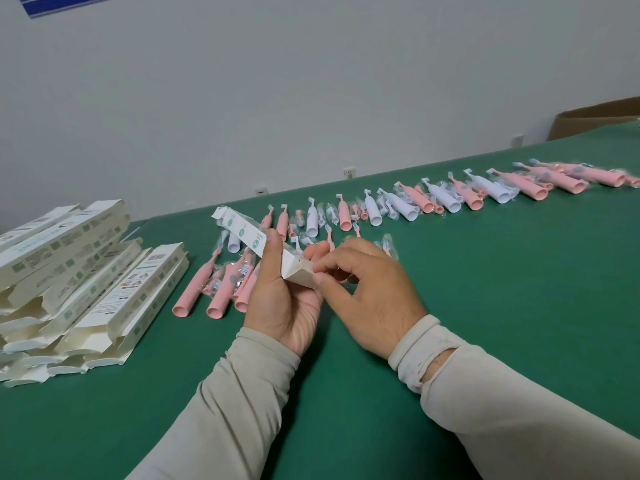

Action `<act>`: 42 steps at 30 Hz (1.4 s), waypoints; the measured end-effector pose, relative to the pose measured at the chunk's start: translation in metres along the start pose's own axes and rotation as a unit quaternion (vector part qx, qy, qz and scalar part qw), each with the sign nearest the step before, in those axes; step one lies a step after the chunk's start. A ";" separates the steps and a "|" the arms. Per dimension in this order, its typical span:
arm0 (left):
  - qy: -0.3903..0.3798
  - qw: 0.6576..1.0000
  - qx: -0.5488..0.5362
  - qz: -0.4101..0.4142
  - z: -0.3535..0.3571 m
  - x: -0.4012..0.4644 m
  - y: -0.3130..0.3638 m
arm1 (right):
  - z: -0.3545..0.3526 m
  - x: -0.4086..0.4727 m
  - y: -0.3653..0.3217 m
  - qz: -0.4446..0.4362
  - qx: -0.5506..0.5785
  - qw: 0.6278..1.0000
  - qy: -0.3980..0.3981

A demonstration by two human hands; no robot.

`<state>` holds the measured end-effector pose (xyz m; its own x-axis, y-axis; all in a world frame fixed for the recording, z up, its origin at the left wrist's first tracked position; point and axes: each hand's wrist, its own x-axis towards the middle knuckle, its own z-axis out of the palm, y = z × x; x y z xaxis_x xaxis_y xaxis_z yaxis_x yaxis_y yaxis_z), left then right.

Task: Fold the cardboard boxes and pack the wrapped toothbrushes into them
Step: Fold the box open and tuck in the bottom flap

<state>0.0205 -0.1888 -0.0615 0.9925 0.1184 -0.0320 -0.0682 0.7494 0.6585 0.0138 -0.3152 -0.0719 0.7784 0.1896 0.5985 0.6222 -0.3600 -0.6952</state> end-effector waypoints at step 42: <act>-0.054 0.568 0.772 0.280 -0.040 -0.002 0.040 | -0.063 0.026 0.024 -0.024 -0.062 0.992 0.112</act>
<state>0.0114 -0.1330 -0.0650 0.8657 -0.0464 0.4984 -0.2879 -0.8608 0.4198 0.0438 -0.3760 -0.0476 0.7010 0.0073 0.7131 0.6330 -0.4670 -0.6175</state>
